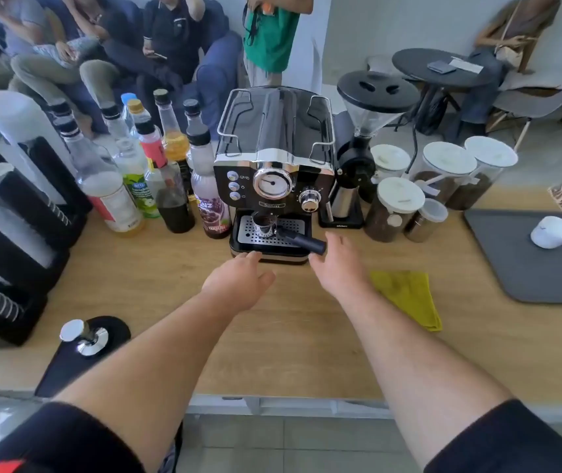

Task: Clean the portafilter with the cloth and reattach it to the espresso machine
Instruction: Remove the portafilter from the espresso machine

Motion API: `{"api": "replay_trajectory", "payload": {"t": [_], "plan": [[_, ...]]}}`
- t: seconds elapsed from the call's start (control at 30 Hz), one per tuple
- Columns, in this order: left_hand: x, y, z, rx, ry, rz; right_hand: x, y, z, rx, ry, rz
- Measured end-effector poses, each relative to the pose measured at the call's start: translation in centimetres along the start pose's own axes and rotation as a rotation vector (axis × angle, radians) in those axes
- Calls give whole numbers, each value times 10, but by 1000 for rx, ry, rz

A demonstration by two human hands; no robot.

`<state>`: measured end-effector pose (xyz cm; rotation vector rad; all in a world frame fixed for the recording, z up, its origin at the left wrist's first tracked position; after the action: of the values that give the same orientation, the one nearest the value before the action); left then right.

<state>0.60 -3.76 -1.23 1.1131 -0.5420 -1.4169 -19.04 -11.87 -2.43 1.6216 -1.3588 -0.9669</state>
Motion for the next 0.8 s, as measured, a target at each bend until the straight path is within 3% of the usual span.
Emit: {"api": "replay_trajectory", "payload": {"t": [0.4,0.8], "plan": [[16,-19,-23,-254,127,-6,17,-26,-1,-36,-21,-109],[-8,-52,0,-824,253,22,-95,-47,3,363,-98,-63]]}}
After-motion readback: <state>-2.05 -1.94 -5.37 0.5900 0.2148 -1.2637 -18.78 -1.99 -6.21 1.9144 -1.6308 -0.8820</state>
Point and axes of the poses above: each hand's wrist, its own x-axis towards the middle knuckle, its own y-axis out of the back of the hand, z = x × y, the point moved 4 cm from there along x, towards the middle knuckle, and after that the axes turned 3 degrees about -x, right-handed, at the moved point
